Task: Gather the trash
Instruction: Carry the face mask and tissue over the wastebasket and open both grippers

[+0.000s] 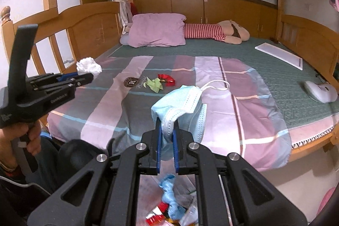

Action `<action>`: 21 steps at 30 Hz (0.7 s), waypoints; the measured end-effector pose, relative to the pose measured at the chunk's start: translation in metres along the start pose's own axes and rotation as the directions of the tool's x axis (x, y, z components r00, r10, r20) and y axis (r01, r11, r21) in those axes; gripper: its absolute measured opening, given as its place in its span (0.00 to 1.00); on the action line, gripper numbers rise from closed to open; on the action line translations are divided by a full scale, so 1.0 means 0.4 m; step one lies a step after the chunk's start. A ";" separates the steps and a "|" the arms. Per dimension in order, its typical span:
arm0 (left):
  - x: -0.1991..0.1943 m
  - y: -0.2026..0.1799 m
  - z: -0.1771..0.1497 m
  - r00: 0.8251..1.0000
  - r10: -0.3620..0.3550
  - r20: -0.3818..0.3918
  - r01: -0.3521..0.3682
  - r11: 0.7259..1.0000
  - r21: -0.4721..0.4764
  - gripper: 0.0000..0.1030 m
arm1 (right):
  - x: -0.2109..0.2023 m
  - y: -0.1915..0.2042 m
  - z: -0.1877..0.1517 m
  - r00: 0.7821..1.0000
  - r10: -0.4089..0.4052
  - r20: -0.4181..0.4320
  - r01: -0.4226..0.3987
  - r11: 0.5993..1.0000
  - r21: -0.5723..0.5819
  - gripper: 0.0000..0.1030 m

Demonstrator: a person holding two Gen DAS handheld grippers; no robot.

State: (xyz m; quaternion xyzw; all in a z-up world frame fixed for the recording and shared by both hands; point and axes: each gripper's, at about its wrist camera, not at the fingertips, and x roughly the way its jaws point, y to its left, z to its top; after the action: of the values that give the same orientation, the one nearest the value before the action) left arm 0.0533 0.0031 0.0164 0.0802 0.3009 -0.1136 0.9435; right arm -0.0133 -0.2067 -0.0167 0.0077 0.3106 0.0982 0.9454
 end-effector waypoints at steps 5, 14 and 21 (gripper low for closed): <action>-0.057 -0.031 -0.009 1.000 -0.026 0.015 0.026 1.000 0.009 0.20 | -0.037 -0.026 -0.038 1.000 -0.024 -0.017 0.024 1.000 0.001 0.10; -0.093 -0.086 -0.013 0.997 -0.080 0.015 0.079 0.996 0.038 0.20 | -0.039 -0.048 -0.128 0.991 -0.040 -0.124 0.039 0.999 -0.012 0.10; -0.088 -0.114 -0.021 0.994 -0.112 -0.005 0.112 0.992 0.054 0.20 | -0.029 -0.058 -0.156 0.986 -0.033 -0.161 0.033 0.999 -0.005 0.10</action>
State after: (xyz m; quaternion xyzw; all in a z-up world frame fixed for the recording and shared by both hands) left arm 0.0090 -0.0331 0.0264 0.0887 0.3026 -0.1742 0.9328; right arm -0.0551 -0.2346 -0.0621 -0.0063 0.3860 0.0831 0.9187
